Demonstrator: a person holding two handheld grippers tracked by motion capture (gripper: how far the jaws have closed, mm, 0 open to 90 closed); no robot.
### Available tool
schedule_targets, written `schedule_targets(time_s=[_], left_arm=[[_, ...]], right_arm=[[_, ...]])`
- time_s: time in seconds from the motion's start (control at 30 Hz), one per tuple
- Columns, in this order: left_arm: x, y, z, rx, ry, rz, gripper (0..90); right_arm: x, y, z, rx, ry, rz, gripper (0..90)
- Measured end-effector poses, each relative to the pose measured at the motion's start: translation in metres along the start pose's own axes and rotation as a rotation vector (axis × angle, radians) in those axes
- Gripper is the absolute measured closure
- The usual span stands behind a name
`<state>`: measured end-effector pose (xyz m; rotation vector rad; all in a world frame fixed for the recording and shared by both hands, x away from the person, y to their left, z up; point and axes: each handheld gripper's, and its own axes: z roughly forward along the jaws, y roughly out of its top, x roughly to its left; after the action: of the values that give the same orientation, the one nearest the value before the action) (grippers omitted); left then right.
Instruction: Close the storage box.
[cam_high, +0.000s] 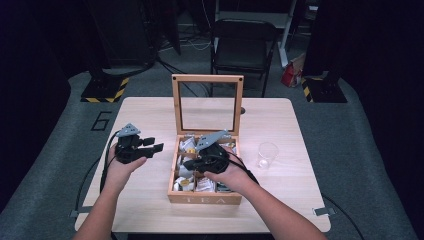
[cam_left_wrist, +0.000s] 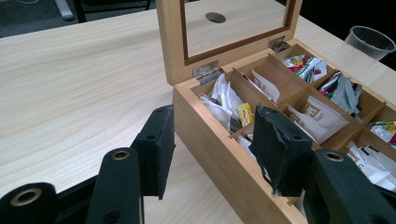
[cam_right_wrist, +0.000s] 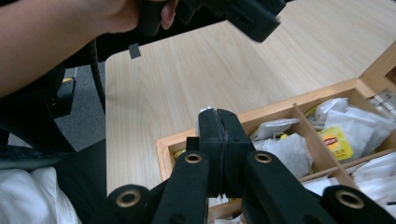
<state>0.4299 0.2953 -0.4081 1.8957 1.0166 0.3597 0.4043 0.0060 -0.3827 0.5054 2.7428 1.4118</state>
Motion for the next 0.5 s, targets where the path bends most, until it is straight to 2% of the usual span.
schedule_targets(time_s=[0.17, 0.5], left_arm=[[0.001, 0.000, -0.001, -0.004, 0.003, 0.002, 48.9], [0.001, 0.000, -0.001, -0.005, 0.006, -0.005, 48.9]], right_arm=[[0.000, 0.009, -0.013, -0.025, -0.009, -0.010, 90.0], [0.000, 0.012, -0.018, -0.030, -0.013, -0.008, 90.0]])
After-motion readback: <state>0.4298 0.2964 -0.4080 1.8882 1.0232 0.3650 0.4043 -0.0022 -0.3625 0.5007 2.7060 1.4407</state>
